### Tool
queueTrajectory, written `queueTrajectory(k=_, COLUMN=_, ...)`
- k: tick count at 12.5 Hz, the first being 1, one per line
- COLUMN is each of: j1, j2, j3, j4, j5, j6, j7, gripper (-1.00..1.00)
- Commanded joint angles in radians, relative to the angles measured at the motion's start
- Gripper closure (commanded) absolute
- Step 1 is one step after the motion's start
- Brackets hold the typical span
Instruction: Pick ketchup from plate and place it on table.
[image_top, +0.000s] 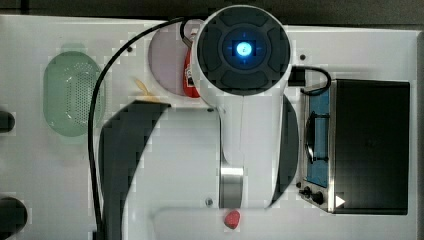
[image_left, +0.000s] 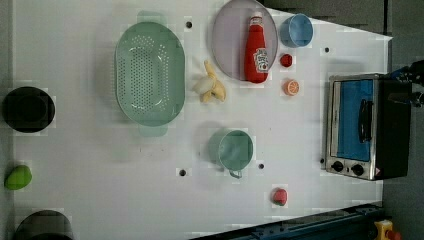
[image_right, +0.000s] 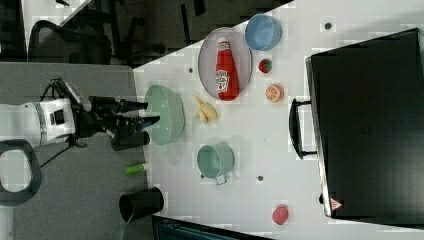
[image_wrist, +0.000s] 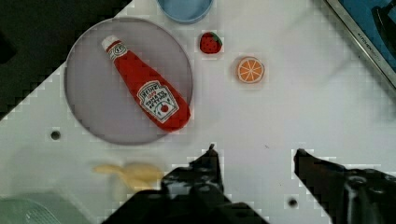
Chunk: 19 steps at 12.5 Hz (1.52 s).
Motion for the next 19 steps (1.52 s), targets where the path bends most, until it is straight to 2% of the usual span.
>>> queueTrajectory(k=1, j1=-0.108, j2=-0.184, j3=0.042, j4=-0.121, j5=0.023, j6=-0.163, j7=0.029, gripper=-0.59)
queueTrajectory(k=3, j1=-0.108, j2=-0.177, j3=0.045, j4=-0.121, j5=0.023, j6=-0.154, j7=0.029, gripper=-0.99)
queueTrajectory(k=7, j1=-0.105, j2=-0.107, j3=0.070, j4=-0.119, j5=0.023, j6=-0.063, j7=0.020, gripper=-1.00)
queueTrajectory(k=13, j1=-0.093, j2=0.075, j3=0.129, j4=-0.109, j5=0.023, j6=0.030, j7=-0.005, gripper=-1.00)
queueTrajectory(k=19, j1=-0.090, j2=0.288, j3=0.149, j4=-0.014, j5=0.021, j6=0.150, j7=-0.310, gripper=-1.00)
